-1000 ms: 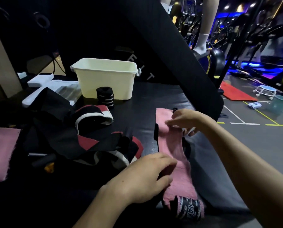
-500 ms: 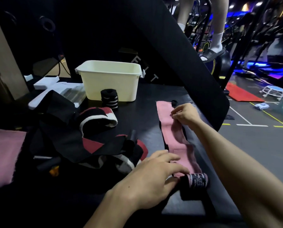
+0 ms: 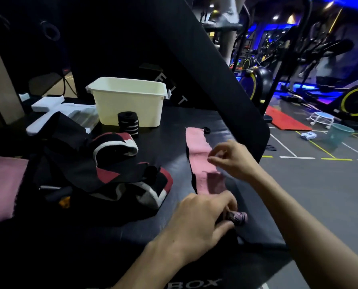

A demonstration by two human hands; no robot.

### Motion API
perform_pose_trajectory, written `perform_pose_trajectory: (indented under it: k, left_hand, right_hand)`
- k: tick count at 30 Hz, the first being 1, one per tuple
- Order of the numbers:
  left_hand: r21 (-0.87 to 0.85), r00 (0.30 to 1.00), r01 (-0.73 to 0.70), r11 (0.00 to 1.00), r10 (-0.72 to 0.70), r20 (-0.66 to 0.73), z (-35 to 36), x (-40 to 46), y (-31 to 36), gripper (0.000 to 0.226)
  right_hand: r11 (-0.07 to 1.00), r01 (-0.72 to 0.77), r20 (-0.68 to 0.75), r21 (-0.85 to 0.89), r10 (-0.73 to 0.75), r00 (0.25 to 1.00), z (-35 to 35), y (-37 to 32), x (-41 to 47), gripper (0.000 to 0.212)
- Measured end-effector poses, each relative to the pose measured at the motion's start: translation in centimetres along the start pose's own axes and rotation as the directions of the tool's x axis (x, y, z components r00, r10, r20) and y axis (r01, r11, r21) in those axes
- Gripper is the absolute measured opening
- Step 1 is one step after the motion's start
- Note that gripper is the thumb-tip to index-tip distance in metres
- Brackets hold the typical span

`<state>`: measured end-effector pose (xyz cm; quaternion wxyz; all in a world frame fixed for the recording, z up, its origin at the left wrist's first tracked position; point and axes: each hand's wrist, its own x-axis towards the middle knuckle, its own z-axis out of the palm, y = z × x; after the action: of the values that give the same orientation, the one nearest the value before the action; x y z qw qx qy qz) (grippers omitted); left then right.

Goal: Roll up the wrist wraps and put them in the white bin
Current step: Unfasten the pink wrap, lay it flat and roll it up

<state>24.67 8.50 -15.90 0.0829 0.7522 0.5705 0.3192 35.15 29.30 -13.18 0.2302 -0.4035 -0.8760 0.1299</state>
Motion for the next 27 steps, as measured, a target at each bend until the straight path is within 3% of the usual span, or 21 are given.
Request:
perform_pose_trajectory:
  k: [3,6,8,11,13,15,19,21,27]
  left_hand:
    - [-0.102,0.994,-0.036,0.994,0.025,-0.110,-0.3,-0.7,0.4,0.038]
    - [-0.158,0.986,-0.053,0.986,0.026,-0.166,-1.1,-1.5,0.2,0.047]
    - [-0.191,0.988,-0.056,0.980,0.026,-0.155,-1.4,-2.2,0.1,0.050]
    - [-0.260,0.996,-0.045,0.964,0.023,-0.085,-1.4,-3.2,0.2,0.055]
    - [-0.273,0.999,-0.037,0.961,0.024,-0.049,-1.2,-3.9,0.4,0.057]
    - [-0.292,0.999,0.002,0.957,-0.014,-0.040,-1.1,-4.5,0.5,0.057]
    - [-0.368,0.989,0.130,0.920,-0.144,-0.011,-0.6,-5.7,0.4,0.048]
    - [-0.385,0.986,0.152,0.910,-0.169,-0.010,-0.4,-6.2,0.6,0.040]
    - [-0.294,0.997,0.079,0.953,-0.069,0.047,0.3,-7.7,0.9,0.033]
  right_hand:
    - [1.000,-0.001,-0.008,0.024,0.002,1.000,-1.2,-0.8,-4.2,0.010]
    - [0.995,-0.042,0.167,0.093,0.026,0.986,-1.2,-1.1,-7.5,0.012]
    - [0.991,0.019,0.237,0.130,-0.050,0.970,-0.6,-1.3,-9.4,0.006]
    - [0.989,0.050,0.171,0.139,-0.073,0.982,0.5,-1.3,-11.3,0.015]
    - [0.989,0.033,0.119,0.141,-0.050,0.992,1.3,-1.2,-12.3,0.044]
    - [0.985,0.029,0.048,0.169,-0.038,0.998,2.2,-0.9,-13.0,0.055]
    - [0.986,0.042,-0.071,0.161,-0.031,0.997,3.0,-0.7,-13.6,0.025]
    - [0.987,0.052,-0.096,0.153,-0.037,0.995,3.1,-0.8,-13.7,0.020]
    - [0.984,0.039,-0.145,0.173,-0.014,0.989,3.1,-1.2,-14.2,0.016]
